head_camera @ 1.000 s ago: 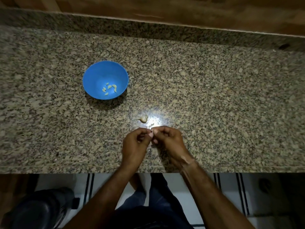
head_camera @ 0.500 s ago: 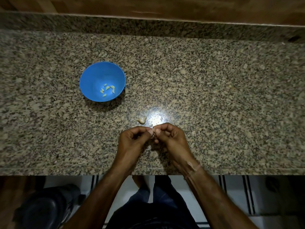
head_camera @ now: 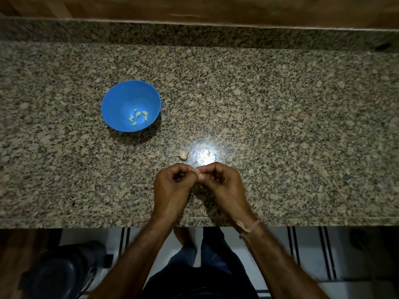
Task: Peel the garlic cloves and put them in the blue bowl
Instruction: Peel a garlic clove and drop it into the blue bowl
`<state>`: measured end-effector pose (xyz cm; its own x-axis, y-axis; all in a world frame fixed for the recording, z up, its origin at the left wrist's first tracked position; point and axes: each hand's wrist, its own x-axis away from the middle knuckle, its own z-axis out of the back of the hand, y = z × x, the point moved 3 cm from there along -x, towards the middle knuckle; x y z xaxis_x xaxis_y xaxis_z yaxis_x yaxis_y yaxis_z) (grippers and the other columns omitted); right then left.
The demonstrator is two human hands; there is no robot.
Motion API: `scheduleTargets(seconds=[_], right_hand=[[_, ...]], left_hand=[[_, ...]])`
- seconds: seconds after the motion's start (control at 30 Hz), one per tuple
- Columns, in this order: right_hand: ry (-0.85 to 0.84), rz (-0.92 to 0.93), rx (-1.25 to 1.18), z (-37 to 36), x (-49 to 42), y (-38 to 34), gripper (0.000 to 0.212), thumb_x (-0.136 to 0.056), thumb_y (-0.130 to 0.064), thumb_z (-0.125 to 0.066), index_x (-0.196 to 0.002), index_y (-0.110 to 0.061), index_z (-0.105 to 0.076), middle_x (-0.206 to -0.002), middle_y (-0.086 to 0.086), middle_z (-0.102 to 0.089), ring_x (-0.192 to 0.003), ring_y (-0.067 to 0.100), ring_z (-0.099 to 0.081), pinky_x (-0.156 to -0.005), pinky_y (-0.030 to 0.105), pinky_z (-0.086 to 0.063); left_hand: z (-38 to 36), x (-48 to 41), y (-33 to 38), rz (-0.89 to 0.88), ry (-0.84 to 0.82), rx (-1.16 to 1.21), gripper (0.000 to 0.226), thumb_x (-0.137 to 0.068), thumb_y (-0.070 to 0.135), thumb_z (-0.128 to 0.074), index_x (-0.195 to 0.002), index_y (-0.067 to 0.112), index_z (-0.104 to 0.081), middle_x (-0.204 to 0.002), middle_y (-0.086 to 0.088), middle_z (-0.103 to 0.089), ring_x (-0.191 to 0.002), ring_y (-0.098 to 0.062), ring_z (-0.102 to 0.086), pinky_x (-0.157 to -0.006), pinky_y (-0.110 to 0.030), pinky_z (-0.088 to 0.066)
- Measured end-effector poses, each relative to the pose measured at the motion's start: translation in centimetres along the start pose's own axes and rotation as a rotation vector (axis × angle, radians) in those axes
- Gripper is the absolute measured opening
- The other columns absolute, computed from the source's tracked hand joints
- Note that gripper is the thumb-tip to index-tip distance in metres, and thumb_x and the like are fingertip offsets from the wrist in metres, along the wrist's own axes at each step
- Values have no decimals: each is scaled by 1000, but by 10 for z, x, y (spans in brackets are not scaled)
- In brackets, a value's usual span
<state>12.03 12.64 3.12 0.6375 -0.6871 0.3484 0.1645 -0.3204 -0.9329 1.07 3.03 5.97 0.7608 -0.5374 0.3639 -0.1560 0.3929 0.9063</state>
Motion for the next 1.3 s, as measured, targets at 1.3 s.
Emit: scheduleTargets(seconds=[1.3], right_hand=[[90, 77, 239, 10, -18, 14, 7, -94, -12, -77, -100, -12, -81, -92, -4, -80, -92, 13, -75, -85, 33, -62]], left_hand=[[-6, -27, -19, -70, -25, -217, 6, -90, 23, -78, -92, 27, -82, -83, 15, -78, -80, 0, -72, -77, -27, -59]])
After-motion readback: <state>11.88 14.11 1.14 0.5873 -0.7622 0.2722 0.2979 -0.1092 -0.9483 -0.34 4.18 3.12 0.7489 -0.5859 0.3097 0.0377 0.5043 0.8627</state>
